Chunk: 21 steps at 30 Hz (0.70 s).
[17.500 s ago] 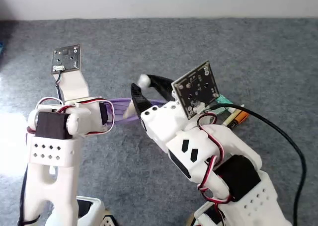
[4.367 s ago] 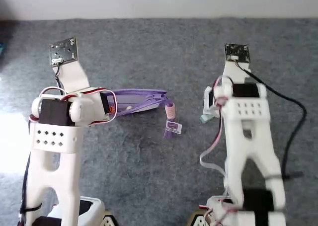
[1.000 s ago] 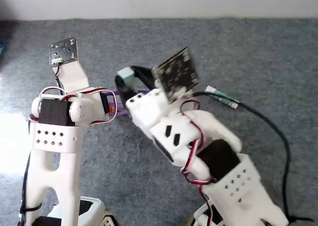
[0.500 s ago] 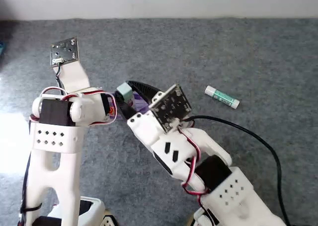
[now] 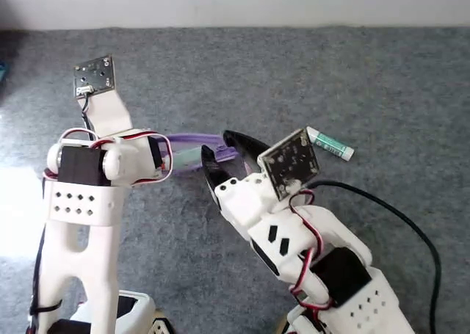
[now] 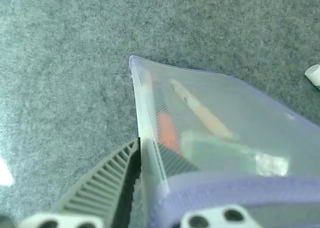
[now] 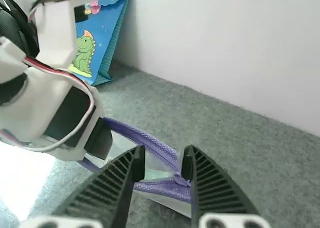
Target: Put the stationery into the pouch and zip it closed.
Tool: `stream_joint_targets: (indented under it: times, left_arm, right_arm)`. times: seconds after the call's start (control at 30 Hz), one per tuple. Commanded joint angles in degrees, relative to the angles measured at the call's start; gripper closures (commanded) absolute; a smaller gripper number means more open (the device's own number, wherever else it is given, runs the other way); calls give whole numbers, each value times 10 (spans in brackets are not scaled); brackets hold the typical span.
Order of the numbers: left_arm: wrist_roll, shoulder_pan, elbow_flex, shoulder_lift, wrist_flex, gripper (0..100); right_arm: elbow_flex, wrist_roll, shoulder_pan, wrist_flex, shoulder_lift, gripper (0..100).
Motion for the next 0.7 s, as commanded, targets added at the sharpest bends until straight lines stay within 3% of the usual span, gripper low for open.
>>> stream_joint_targets:
  times: [0.0,0.17,0.33,0.5,0.67]
  left_arm:
    - [7,2,-21,1,-16,988]
    - [7,2,-21,1,-16,988]
    - [7,2,-21,1,-13,988]
    - [7,1,-21,1,-12,988]
    - [7,2,-21,1,-13,988]
  right_arm:
    - [-4,-5,6,22,-22,872]
    - [-9,-11,48,36,-33,873]
    - [-16,-76,203,54,6,873]
    - [-34,-68,333,115,114,871]
    - [-99,3,385,138,286,868]
